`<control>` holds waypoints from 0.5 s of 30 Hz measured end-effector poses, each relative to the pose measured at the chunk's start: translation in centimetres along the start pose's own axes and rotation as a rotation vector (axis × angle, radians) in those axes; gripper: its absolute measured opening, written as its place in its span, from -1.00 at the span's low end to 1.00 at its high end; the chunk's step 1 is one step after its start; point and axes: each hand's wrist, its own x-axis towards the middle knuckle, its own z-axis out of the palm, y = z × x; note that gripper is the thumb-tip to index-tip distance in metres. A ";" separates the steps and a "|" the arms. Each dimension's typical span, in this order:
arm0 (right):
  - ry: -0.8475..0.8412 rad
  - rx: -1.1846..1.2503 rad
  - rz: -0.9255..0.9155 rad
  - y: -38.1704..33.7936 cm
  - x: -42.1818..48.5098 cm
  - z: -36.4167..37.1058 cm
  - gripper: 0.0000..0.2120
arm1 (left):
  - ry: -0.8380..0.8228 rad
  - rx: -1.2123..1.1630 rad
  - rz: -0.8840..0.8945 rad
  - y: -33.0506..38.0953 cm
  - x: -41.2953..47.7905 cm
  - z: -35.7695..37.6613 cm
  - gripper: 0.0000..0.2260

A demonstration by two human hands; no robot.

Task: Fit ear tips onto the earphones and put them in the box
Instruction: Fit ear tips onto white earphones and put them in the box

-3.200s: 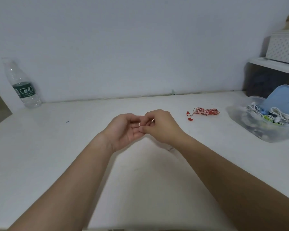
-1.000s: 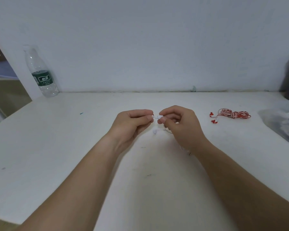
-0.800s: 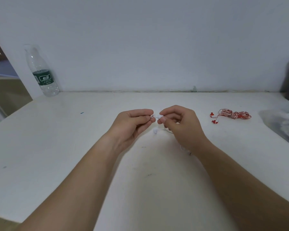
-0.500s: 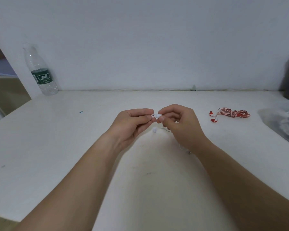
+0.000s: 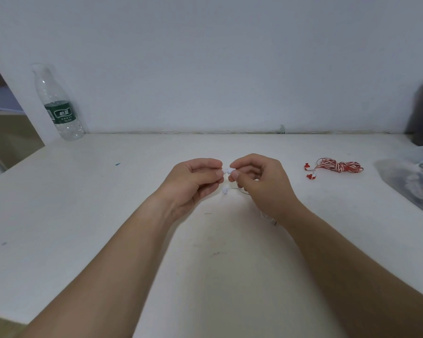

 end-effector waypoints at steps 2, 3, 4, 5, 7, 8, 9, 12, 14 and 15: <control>-0.002 -0.009 0.003 0.0 0.0 -0.1 -0.91 | -0.011 -0.004 -0.004 -0.1 0.0 -0.1 -0.86; -0.002 -0.010 0.004 0.0 0.0 -0.1 -0.91 | -0.014 -0.013 -0.004 -0.1 0.1 -0.1 -0.87; 0.000 -0.008 0.004 0.0 0.0 -0.2 -0.92 | -0.016 -0.025 -0.004 -0.1 0.1 -0.2 -0.87; 0.002 -0.007 0.005 0.1 0.0 -0.2 -0.92 | -0.015 -0.033 -0.004 -0.1 0.1 -0.2 -0.87; 0.003 -0.006 0.008 0.1 0.0 -0.2 -0.93 | -0.014 -0.041 -0.010 -0.1 0.2 -0.3 -0.87; -0.003 0.003 0.012 0.0 0.0 -0.2 -0.93 | -0.016 -0.042 -0.013 -0.1 0.2 -0.3 -0.88; -0.011 0.017 0.014 -0.1 0.0 -0.2 -0.94 | -0.020 -0.043 -0.017 -0.1 0.2 -0.3 -0.88; -0.054 0.061 0.019 -0.4 0.0 -0.4 -0.96 | -0.039 -0.048 -0.033 -0.1 0.2 -0.3 -0.88; -0.079 0.083 0.016 -0.5 -0.1 -0.6 -0.96 | -0.052 -0.063 -0.045 -0.1 0.2 -0.4 -0.88; -0.085 0.087 0.013 -0.5 -0.1 -0.6 -0.94 | -0.062 -0.076 -0.053 -0.1 0.2 -0.4 -0.87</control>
